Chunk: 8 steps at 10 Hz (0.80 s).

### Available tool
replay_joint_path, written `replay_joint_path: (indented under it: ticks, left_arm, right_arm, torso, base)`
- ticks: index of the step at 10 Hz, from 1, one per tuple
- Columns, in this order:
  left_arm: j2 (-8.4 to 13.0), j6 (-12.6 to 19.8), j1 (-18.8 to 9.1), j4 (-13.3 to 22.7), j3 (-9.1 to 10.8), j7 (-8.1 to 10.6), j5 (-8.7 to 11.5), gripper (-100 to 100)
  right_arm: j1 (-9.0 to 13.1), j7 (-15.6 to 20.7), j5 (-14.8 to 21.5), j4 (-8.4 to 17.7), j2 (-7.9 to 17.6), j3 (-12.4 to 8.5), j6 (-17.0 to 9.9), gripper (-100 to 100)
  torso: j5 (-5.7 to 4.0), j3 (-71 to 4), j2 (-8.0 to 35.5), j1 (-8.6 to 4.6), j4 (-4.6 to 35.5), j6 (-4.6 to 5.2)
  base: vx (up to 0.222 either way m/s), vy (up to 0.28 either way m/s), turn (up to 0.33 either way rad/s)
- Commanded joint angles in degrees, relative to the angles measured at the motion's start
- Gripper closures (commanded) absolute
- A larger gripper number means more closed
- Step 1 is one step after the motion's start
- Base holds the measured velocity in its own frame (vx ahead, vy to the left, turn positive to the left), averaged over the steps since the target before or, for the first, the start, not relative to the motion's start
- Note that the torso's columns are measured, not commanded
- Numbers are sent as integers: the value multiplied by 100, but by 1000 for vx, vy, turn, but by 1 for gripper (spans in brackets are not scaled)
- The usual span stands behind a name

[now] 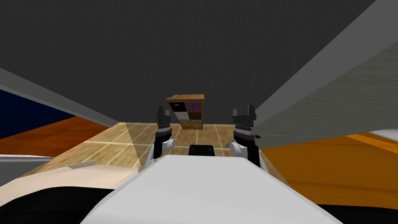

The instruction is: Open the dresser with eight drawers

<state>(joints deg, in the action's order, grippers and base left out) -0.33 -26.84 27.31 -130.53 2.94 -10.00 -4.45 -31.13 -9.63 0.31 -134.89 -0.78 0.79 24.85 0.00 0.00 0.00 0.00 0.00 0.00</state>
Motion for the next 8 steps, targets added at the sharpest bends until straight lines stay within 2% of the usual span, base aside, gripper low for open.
replay_joint_path:
  ticks: [1, 8]
  left_arm:
    - [0, 0, 0, 0, 0, 0, 0, 0]
    - [0, -1, 0, -2, 0, 0, 0, 0]
  right_arm:
    - [0, 0, 0, 0, 0, 0, 0, 0]
    - [0, 0, 0, -2, 0, 0, 1, 0]
  torso:
    - [0, -467, 232, 0, 235, 0]
    - [0, -6227, 3116, 0, 3114, 0]
  base:
    - [0, 0, 0]
    - [0, 0, 0]
